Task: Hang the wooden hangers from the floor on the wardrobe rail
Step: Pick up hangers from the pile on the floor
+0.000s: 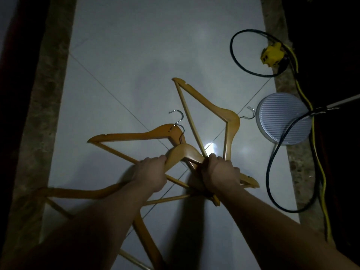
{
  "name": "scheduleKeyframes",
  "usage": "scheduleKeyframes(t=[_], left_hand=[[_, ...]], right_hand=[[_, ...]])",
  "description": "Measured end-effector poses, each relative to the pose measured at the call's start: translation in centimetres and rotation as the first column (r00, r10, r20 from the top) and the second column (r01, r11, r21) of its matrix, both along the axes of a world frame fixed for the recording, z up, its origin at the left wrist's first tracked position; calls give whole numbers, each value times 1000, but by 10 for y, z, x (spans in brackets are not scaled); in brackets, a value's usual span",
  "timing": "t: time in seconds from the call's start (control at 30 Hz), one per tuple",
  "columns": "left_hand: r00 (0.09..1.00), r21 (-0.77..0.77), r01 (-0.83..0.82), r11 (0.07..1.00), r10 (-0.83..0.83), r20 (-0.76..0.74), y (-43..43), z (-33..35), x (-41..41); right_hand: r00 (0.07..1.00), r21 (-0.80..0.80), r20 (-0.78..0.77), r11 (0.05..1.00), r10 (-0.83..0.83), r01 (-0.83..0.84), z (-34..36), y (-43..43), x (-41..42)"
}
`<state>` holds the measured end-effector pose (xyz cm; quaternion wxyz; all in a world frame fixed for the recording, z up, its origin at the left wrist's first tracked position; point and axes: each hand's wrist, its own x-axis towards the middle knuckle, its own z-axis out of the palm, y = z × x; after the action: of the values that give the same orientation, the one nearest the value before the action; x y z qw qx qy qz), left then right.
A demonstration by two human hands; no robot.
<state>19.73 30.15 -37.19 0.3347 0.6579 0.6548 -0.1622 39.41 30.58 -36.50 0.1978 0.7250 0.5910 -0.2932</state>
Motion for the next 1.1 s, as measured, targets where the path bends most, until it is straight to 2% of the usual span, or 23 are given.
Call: scheduleKeyframes(t=[0.1, 0.2, 0.43, 0.63, 0.77, 0.97, 1.1], left_hand=[[997, 73, -69, 995, 67, 36, 4, 2, -2], [991, 205, -122, 971, 109, 73, 21, 10, -5], [999, 250, -17, 968, 24, -25, 69, 11, -44], [999, 243, -21, 970, 32, -42, 80, -17, -56], [983, 201, 22, 979, 15, -181, 81, -26, -55], [958, 90, 76, 993, -48, -283, 78, -26, -59], [958, 6, -15, 1000, 16, -287, 67, -9, -60]], right_hand=[[999, -49, -27, 998, 30, -31, 2, 2, -1], [995, -29, -94, 999, 18, -21, 7, 7, -5], [965, -4, -260, 1000, -15, 14, 8, 21, -36], [958, -3, -271, 995, -94, 97, -7, 24, -41], [947, -42, -280, 988, -154, 148, -15, 19, -37], [969, -74, -218, 992, -112, 98, -20, 10, -48], [950, -143, -251, 978, -187, 155, -5, 11, -41]])
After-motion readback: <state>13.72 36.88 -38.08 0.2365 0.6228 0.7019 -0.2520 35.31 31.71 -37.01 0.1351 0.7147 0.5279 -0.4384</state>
